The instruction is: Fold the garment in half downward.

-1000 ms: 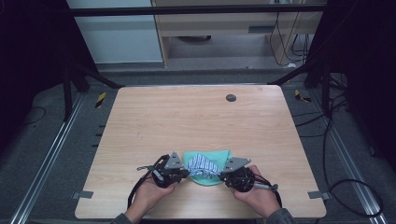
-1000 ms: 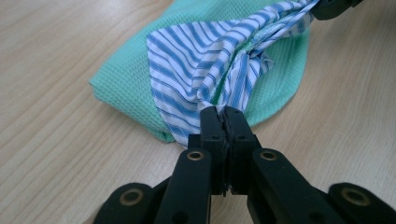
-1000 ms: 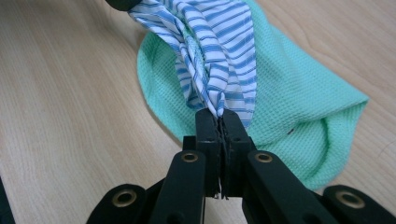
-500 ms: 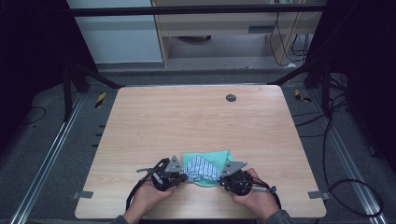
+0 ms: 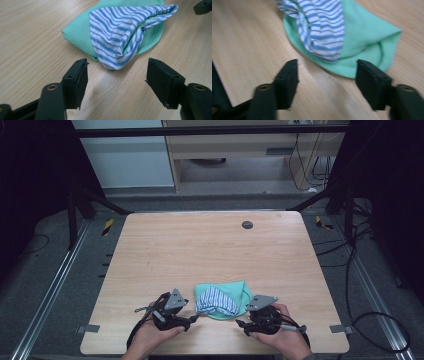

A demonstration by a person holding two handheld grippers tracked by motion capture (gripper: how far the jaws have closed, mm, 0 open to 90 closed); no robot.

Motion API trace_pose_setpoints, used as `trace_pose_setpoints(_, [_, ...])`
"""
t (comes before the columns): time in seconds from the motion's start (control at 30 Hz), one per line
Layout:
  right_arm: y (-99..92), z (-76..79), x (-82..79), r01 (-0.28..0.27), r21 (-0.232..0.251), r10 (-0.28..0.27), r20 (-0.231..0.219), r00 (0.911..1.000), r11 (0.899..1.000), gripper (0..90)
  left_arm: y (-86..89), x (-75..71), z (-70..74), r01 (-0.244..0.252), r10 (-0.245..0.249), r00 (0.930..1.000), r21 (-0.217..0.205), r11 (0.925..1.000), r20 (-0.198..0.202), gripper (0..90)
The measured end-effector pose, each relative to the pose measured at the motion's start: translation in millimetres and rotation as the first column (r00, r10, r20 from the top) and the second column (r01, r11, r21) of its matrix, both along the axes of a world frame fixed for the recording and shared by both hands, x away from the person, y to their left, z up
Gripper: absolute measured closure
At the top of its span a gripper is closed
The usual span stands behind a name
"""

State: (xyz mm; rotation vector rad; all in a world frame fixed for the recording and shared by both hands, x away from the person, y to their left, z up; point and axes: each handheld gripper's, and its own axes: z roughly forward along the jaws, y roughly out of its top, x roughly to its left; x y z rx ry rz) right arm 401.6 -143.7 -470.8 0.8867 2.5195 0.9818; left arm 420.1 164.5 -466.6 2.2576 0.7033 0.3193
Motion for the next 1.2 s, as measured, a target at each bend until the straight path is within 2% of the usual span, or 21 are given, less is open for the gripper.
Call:
trace_pose_setpoints(0.13, [-12.4, 0.3, 1.4, 0.050, 0.001, -0.050, 0.049, 0.9976, 0.999, 19.4, 10.1, 5.6, 4.1, -0.040, 0.040, 0.9991, 0.004, 0.9992, 0.015, 23.7])
trace_pose_setpoints(0.23, [-18.2, -0.4, 5.3, 0.085, -0.001, -0.084, 0.052, 0.9950, 0.996, 17.3, 16.4, 12.2, 3.7, -0.083, 0.083, 0.9965, 0.010, 0.9965, 0.015, 16.0])
trace_pose_setpoints(0.27, [-25.3, -1.9, 11.5, 0.129, 0.005, -0.129, 0.060, 0.9898, 0.992, 15.4, 23.3, 18.9, 2.4, -0.114, 0.114, 0.9934, 0.011, 0.9934, 0.013, 14.4])
trace_pose_setpoints(0.3, [-25.3, -1.9, 11.5, 0.129, 0.005, -0.129, 0.060, 0.9898, 0.992, 15.4, 23.3, 18.9, 2.4, -0.114, 0.114, 0.9934, 0.011, 0.9934, 0.013, 12.7])
trace_pose_setpoints(0.4, [-37.3, -5.6, 24.8, 0.220, 0.014, -0.221, 0.077, 0.9723, 0.975, 11.5, 39.3, 33.4, -1.6, -0.184, 0.183, 0.9829, 0.018, 0.9828, 0.015, 10.0])
trace_pose_setpoints(0.43, [-37.3, -5.6, 24.8, 0.220, 0.014, -0.221, 0.077, 0.9723, 0.975, 11.5, 39.3, 33.4, -1.6, -0.184, 0.183, 0.9829, 0.018, 0.9828, 0.015, 9.2])
trace_pose_setpoints(0.53, [-51.2, -13.2, 40.4, 0.330, 0.036, -0.331, 0.071, 0.9408, 0.943, 9.1, 59.1, 48.7, -11.1, -0.259, 0.259, 0.9660, 0.012, 0.9659, -0.002, 8.0])
trace_pose_setpoints(0.57, [-51.2, -13.2, 40.4, 0.330, 0.036, -0.331, 0.071, 0.9408, 0.943, 9.1, 59.1, 48.7, -11.1, -0.259, 0.259, 0.9660, 0.012, 0.9659, -0.002, 7.7])
trace_pose_setpoints(0.6, [-58.2, -16.5, 47.2, 0.377, 0.044, -0.379, 0.066, 0.9231, 0.925, 8.7, 64.0, 52.0, -13.4, -0.276, 0.276, 0.9611, 0.013, 0.9610, -0.005, 7.7])
trace_pose_setpoints(0.63, [-58.2, -16.5, 47.2, 0.377, 0.044, -0.379, 0.066, 0.9231, 0.925, 8.7, 68.7, 54.8, -15.8, -0.294, 0.294, 0.9557, 0.003, 0.9558, -0.011, 7.7])
trace_pose_setpoints(0.7, [-66.6, -21.6, 56.4, 0.429, 0.058, -0.432, 0.053, 0.9002, 0.901, 7.6, 76.3, 59.8, -19.8, -0.321, 0.321, 0.9469, -0.005, 0.9471, -0.021, 7.7])
trace_pose_setpoints(0.73, [-69.1, -22.9, 59.1, 0.441, 0.066, -0.445, 0.046, 0.8946, 0.895, 7.4, 82.8, 64.1, -22.4, -0.345, 0.345, 0.9385, -0.013, 0.9386, -0.023, 7.7])
trace_pose_setpoints(0.77, [-69.1, -22.9, 59.1, 0.441, 0.066, -0.445, 0.046, 0.8946, 0.895, 7.4, 82.8, 64.1, -22.4, -0.345, 0.345, 0.9385, -0.013, 0.9386, -0.023, 7.8])
trace_pose_setpoints(0.8, [-72.5, -25.0, 63.5, 0.462, 0.075, -0.465, 0.045, 0.8840, 0.884, 6.9, 87.8, 67.7, -24.4, -0.372, 0.372, 0.9281, -0.027, 0.9278, -0.025, 7.8])
trace_pose_setpoints(0.83, [-74.1, -25.6, 65.6, 0.471, 0.080, -0.475, 0.038, 0.8791, 0.878, 6.7, 87.8, 67.7, -24.4, -0.372, 0.372, 0.9281, -0.027, 0.9278, -0.025, 7.8])
trace_pose_setpoints(0.87, [-75.5, -26.6, 67.9, 0.481, 0.090, -0.485, 0.032, 0.8740, 0.872, 6.6, 90.7, 71.2, -26.5, -0.385, 0.384, 0.9224, -0.030, 0.9223, -0.040, 7.8])
trace_pose_setpoints(0.9, [-75.5, -26.6, 67.9, 0.481, 0.090, -0.485, 0.032, 0.8740, 0.872, 6.6, 90.7, 71.2, -26.5, -0.385, 0.384, 0.9224, -0.030, 0.9223, -0.040, 7.8])
trace_pose_setpoints(0.93, [-77.8, -29.4, 72.2, 0.497, 0.091, -0.501, 0.031, 0.8650, 0.863, 6.4, 91.1, 73.5, -29.0, -0.384, 0.383, 0.9225, -0.033, 0.9225, -0.050, 7.8])
trace_pose_setpoints(1.07, [-79.6, -35.3, 79.2, 0.524, 0.087, -0.528, 0.025, 0.8490, 0.847, 5.9, 92.0, 77.9, -34.0, -0.405, 0.404, 0.9133, -0.022, 0.9139, -0.055, 7.7])
trace_pose_setpoints(1.1, [-79.6, -35.3, 79.2, 0.524, 0.087, -0.528, 0.025, 0.8490, 0.847, 5.9, 92.0, 77.9, -34.0, -0.405, 0.404, 0.9133, -0.022, 0.9139, -0.055, 7.7])
trace_pose_setpoints(1.2, [-79.5, -39.9, 83.0, 0.547, 0.076, -0.550, 0.020, 0.8349, 0.834, 5.8, 93.2, 79.4, -37.0, -0.416, 0.414, 0.9091, -0.028, 0.9091, -0.046, 7.6])
